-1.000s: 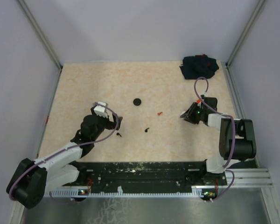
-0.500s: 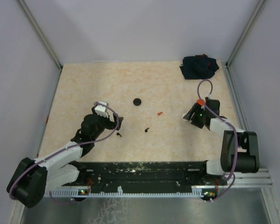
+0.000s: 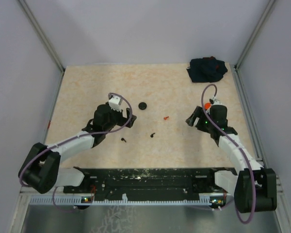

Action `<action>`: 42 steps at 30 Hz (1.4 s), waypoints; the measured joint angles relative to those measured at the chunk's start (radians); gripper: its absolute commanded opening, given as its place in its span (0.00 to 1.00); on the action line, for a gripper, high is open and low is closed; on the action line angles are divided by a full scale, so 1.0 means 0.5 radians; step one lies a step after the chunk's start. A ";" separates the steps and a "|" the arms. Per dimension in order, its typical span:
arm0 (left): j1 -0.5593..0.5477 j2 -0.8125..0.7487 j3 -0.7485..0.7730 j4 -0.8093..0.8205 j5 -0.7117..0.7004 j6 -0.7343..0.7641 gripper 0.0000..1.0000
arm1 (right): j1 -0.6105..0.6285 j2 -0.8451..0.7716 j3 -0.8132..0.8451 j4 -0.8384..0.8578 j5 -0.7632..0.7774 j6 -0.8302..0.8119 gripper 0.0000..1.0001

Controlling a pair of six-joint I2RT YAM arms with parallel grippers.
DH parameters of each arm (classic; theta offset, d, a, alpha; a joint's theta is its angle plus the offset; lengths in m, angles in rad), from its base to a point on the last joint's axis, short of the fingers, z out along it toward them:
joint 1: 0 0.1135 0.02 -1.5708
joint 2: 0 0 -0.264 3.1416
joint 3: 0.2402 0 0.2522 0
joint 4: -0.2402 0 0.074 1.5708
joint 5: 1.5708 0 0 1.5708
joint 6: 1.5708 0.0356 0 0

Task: Insert the wireless bluetooth earbuds into the charging case
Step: Place the charging case at the center of the board, then pick up the charging case at the center of the board.

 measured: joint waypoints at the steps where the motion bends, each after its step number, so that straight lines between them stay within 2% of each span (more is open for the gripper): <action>1: 0.000 0.061 0.058 -0.027 0.024 0.005 0.99 | 0.040 -0.029 0.001 0.005 0.002 -0.013 0.79; 8: 0.000 0.554 0.566 -0.298 0.172 0.133 0.96 | 0.162 -0.108 -0.022 0.132 -0.044 -0.054 0.79; 15: 0.003 0.991 0.978 -0.565 0.167 0.356 0.94 | 0.256 -0.209 -0.066 0.195 -0.082 -0.103 0.80; 24: 0.018 1.357 1.347 -0.723 0.182 0.566 0.81 | 0.256 -0.280 -0.101 0.243 -0.082 -0.120 0.80; 27: 0.025 1.448 1.438 -0.754 0.183 0.604 0.75 | 0.256 -0.280 -0.101 0.243 -0.079 -0.130 0.80; 34: 0.027 1.556 1.548 -0.795 0.185 0.668 0.71 | 0.256 -0.270 -0.101 0.249 -0.081 -0.134 0.80; 42: 0.027 1.598 1.596 -0.800 0.200 0.688 0.56 | 0.256 -0.198 -0.101 0.274 -0.089 -0.134 0.80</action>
